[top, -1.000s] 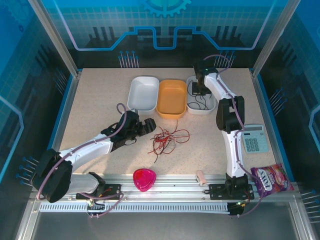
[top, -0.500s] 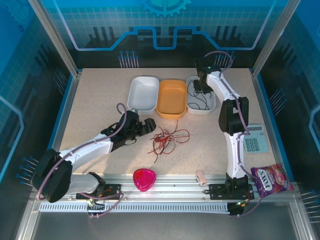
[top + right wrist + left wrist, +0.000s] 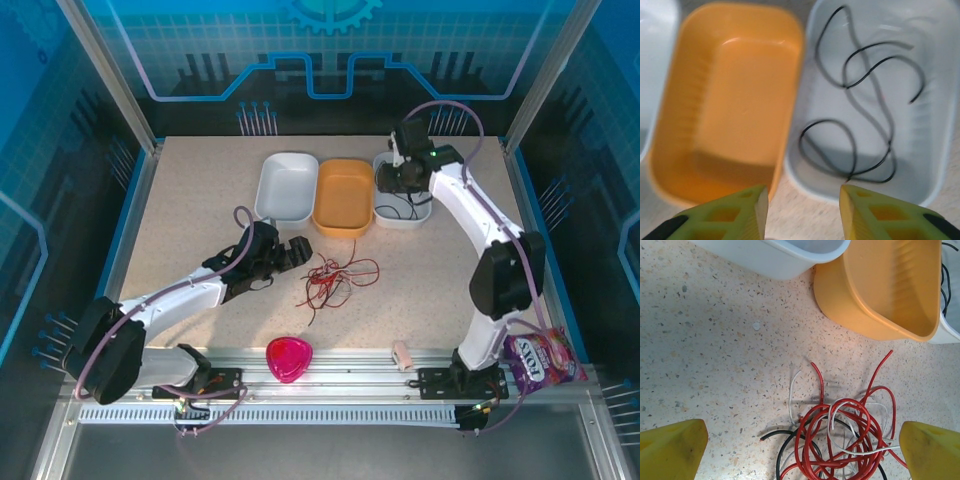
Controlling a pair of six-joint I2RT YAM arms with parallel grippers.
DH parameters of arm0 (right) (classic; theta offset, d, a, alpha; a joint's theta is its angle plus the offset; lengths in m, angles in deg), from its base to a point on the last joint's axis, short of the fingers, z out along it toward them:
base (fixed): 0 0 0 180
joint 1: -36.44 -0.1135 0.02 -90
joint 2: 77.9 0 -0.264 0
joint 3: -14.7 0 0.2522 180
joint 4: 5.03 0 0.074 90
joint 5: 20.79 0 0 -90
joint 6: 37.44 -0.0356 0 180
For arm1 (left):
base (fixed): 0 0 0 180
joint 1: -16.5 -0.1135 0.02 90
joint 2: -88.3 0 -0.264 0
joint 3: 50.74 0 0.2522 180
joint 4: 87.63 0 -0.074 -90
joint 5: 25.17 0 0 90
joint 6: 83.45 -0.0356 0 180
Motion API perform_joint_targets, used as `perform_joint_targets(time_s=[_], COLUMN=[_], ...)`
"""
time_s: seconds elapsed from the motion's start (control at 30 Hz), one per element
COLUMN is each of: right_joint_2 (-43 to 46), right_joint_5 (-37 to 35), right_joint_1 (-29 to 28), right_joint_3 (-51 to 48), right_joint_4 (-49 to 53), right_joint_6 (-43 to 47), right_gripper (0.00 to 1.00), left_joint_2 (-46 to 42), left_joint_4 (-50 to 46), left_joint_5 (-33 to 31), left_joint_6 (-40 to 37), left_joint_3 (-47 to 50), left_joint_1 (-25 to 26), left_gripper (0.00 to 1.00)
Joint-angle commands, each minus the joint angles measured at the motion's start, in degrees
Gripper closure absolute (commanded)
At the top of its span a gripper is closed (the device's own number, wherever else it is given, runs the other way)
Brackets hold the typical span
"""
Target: Untangle the cables
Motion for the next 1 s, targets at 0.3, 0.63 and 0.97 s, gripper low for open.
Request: perform_joint_targets(time_s=[0.3,0.63,0.97], right_joint_2=[17.1,19.0,14.7], right_joint_5=[-0.4,-6.6,-0.8], right_joint_1=[-17.1,-31.2,-36.7], right_joint_3=[-21.8,-26.7,-31.3], right_joint_4=[-5.8,0.0,-3.0], right_joint_6=[-16.0,-26.4,-29.6], right_gripper=[0.31,0.31,0.35], left_joint_2=[1.0,3.0,2.6], left_joint_4=[-4.1,-3.3,-1.3], left_joint_5=[3.4,2.6,2.0], left_joint_6=[-3.5,-2.8,-1.5], left_joint_3=[0.1,0.0,1.8], left_joint_1=[0.4,0.3,0.3], left_gripper=[0.01,0.01,0.01])
